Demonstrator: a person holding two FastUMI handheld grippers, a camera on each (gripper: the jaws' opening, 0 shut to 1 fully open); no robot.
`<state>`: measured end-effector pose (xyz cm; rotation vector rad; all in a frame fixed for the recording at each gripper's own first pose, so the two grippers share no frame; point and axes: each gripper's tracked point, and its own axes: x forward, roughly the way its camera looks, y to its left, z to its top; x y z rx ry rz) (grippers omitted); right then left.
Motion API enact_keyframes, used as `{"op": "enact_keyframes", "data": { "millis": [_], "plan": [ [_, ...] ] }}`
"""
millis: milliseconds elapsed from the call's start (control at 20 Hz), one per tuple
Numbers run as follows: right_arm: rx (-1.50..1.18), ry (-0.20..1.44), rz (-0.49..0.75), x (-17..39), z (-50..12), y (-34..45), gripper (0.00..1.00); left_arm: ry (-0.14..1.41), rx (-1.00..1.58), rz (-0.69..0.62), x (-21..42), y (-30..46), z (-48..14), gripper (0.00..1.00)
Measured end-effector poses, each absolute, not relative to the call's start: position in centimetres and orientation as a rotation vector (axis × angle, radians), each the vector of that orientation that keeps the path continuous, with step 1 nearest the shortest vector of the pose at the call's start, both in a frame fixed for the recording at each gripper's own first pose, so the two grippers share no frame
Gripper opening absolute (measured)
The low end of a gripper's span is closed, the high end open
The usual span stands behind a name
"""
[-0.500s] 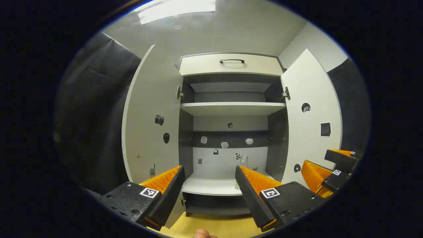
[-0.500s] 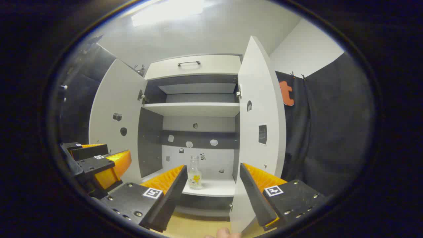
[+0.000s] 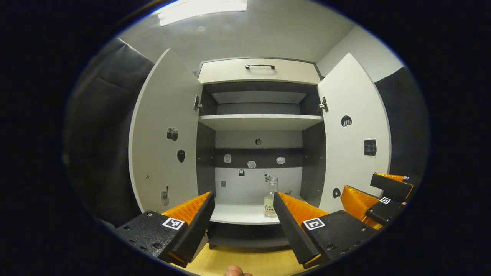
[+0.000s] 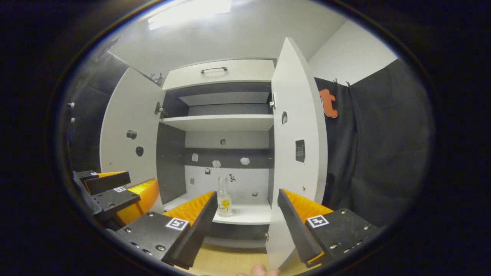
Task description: Grasp the bottle in the cabinet with the left hand and place it on the coaster, then close the right door with the right hand and the left door with the left hand.
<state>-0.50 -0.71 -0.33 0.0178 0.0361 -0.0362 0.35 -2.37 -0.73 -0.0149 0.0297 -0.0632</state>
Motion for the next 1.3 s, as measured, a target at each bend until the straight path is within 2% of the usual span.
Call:
{"op": "enact_keyframes", "data": {
  "millis": [100, 350, 400, 700, 1300],
  "plan": [
    [0.004, 0.038, -0.047, -0.5, -0.4, -0.8, 0.96, 0.033, -0.020, -0.069, 0.5, -2.5, -0.8, 0.96],
    [-0.001, 0.054, -0.050, -0.6, -0.9, -0.8, 1.00, 0.050, -0.029, -0.059, 0.7, -2.0, -1.2, 0.96],
    [0.001, 0.054, -0.053, -0.5, -0.9, -0.9, 0.96, 0.053, -0.035, -0.060, 0.9, -2.0, -1.3, 0.96],
    [0.007, 0.044, -0.052, -0.7, -0.6, -1.2, 0.96, 0.063, -0.023, -0.080, 1.9, -2.7, -1.7, 0.96],
    [-0.003, -0.008, -0.170, -4.5, 1.4, -6.3, 0.96, 0.059, 0.003, -0.231, 11.0, -8.9, -2.7, 0.96]
  ]
}}
